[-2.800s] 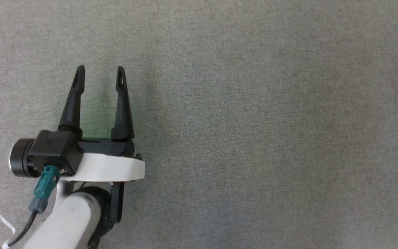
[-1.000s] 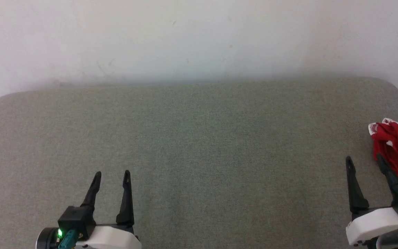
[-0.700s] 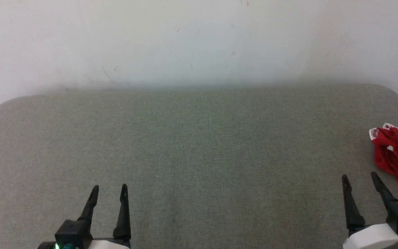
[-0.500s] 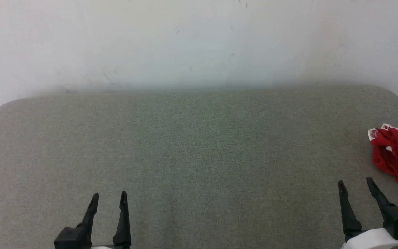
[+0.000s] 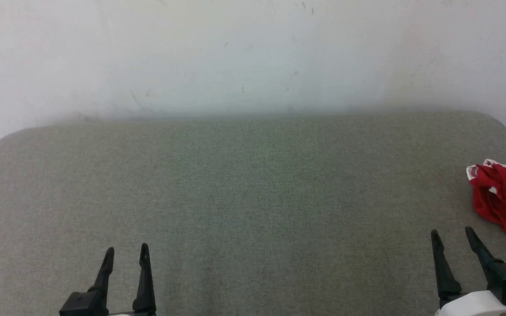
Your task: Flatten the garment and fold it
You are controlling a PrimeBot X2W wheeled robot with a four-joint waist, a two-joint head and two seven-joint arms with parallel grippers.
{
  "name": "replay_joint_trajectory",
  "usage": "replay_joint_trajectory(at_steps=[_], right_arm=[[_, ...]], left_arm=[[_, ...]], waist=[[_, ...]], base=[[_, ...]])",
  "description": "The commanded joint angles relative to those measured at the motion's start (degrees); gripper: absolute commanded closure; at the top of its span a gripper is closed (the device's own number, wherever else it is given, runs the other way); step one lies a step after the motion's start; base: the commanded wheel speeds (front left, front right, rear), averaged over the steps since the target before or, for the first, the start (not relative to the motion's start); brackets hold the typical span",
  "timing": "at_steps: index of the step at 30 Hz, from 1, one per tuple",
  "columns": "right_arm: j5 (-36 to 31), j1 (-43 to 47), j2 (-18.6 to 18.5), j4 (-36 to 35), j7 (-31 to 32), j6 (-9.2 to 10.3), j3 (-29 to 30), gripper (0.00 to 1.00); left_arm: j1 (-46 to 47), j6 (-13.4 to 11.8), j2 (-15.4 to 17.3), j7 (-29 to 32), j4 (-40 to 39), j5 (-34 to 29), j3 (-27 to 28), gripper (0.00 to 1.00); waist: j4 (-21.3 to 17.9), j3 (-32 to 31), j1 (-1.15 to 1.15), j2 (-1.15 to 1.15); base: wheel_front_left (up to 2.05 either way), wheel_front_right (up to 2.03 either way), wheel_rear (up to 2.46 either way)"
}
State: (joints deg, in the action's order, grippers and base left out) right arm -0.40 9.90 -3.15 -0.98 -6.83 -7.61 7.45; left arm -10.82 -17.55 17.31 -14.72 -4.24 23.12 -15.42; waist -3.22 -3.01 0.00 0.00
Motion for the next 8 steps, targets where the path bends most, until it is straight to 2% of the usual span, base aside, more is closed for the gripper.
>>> replay_joint_trajectory(at_steps=[1,8], right_arm=[[0.0,0.0,0.0,0.0,0.0,0.0,0.0,1.0],[0.0,-0.2,0.0,0.0,0.4,0.0,-0.3,1.0]], left_arm=[[0.0,0.0,0.0,0.0,0.0,0.0,0.0,1.0],[0.3,0.5,-0.4,0.4,0.1,-0.5,0.3,1.0]], waist=[[0.0,0.0,0.0,0.0],[0.1,0.1,0.0,0.0]], base=[[0.0,0.0,0.0],[0.0,0.0,0.0]])
